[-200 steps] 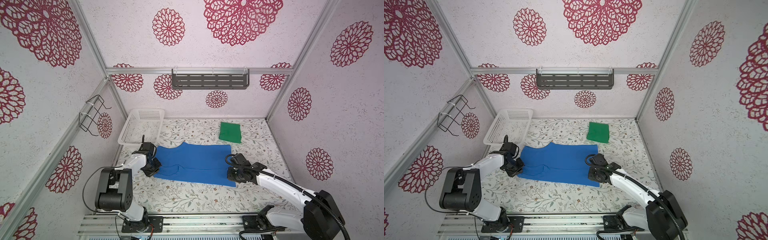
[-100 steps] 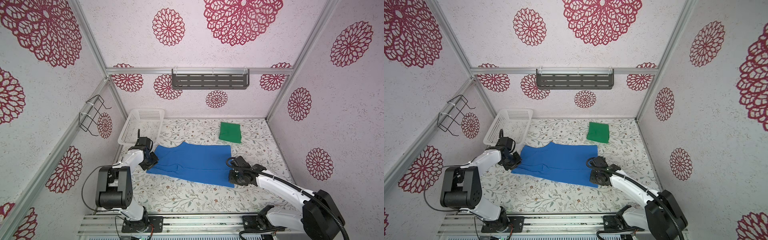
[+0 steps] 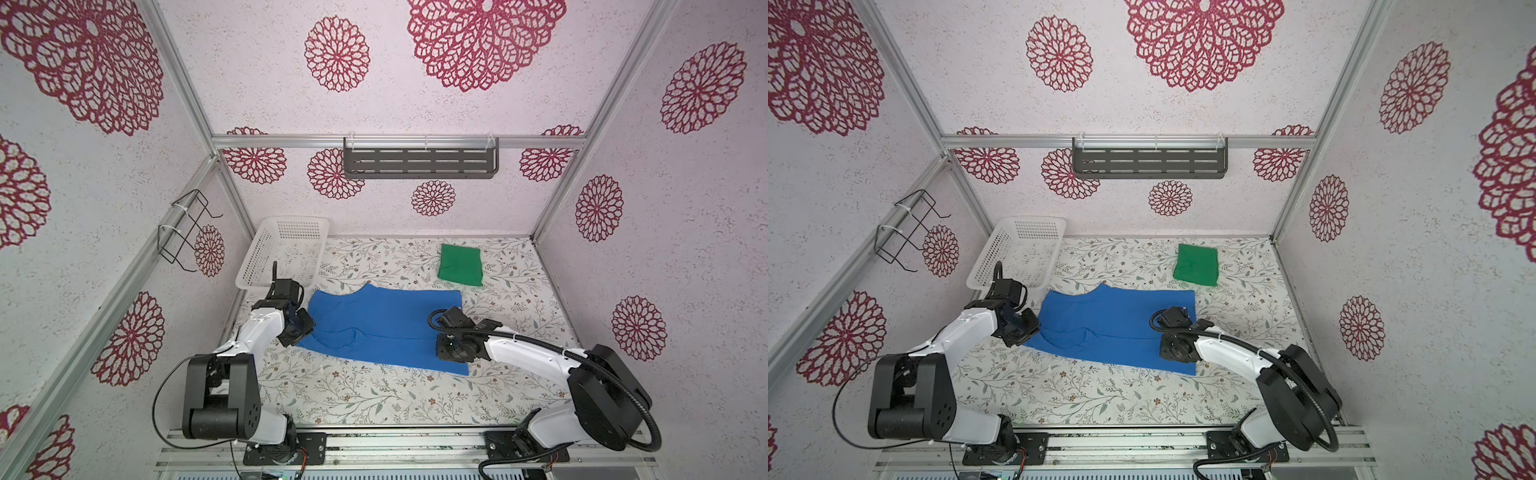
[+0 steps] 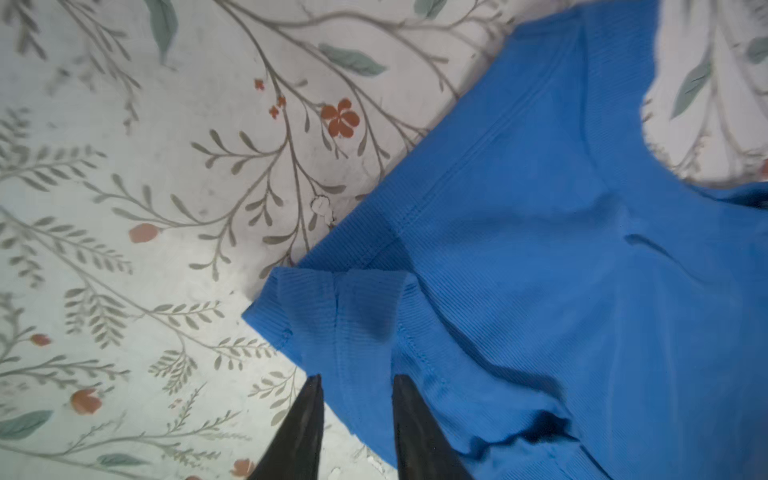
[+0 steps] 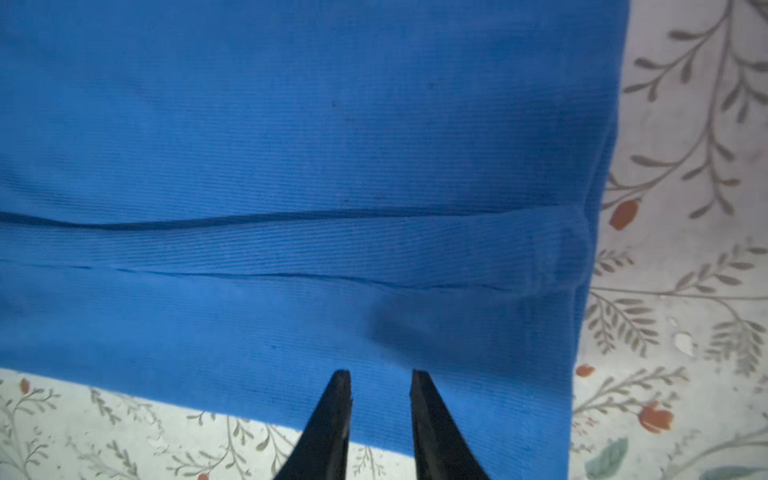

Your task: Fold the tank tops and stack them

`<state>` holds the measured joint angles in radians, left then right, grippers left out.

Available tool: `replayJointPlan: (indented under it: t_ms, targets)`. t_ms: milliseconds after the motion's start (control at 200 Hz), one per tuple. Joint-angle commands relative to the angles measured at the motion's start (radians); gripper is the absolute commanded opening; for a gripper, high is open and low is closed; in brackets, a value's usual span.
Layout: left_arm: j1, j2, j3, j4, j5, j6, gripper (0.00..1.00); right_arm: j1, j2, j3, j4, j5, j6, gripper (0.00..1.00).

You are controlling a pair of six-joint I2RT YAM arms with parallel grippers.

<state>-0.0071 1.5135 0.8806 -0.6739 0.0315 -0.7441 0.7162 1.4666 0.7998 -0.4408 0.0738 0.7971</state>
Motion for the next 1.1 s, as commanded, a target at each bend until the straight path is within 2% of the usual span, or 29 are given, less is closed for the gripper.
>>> replayJointPlan:
  t_ms: [0, 160, 330, 595, 796, 931, 1051, 1096]
  targets:
    - [-0.006, 0.071, -0.011, 0.077, 0.020, -0.014, 0.33, 0.003, 0.010, -0.004, 0.037, 0.012, 0.033, 0.28]
    - [-0.008, 0.151, -0.023, 0.093, 0.057, -0.033, 0.33, 0.002, 0.019, -0.061, 0.027, 0.028, 0.062, 0.28]
    - [-0.026, 0.070, -0.112, 0.074, 0.050, -0.054, 0.34, -0.014, -0.032, -0.176, -0.008, 0.042, 0.100, 0.28]
    - [-0.116, -0.250, -0.371, 0.020, 0.068, -0.228, 0.35, -0.082, -0.192, -0.310, -0.122, 0.011, 0.093, 0.29]
    - [-0.211, -0.535, -0.491, -0.092, 0.045, -0.388, 0.37, -0.112, -0.294, -0.301, -0.207, -0.028, 0.091, 0.29]
    - [-0.205, -0.630, -0.426, -0.142, 0.007, -0.389, 0.46, -0.109, -0.336, -0.186, -0.300, 0.014, 0.024, 0.30]
    - [-0.205, -0.521, -0.253, -0.245, -0.048, -0.277, 0.55, -0.110, -0.347, -0.052, -0.383, 0.084, -0.037, 0.32]
    - [-0.205, -0.464, -0.186, -0.259, -0.061, -0.224, 0.58, -0.113, -0.340, -0.013, -0.389, 0.113, -0.065, 0.38]
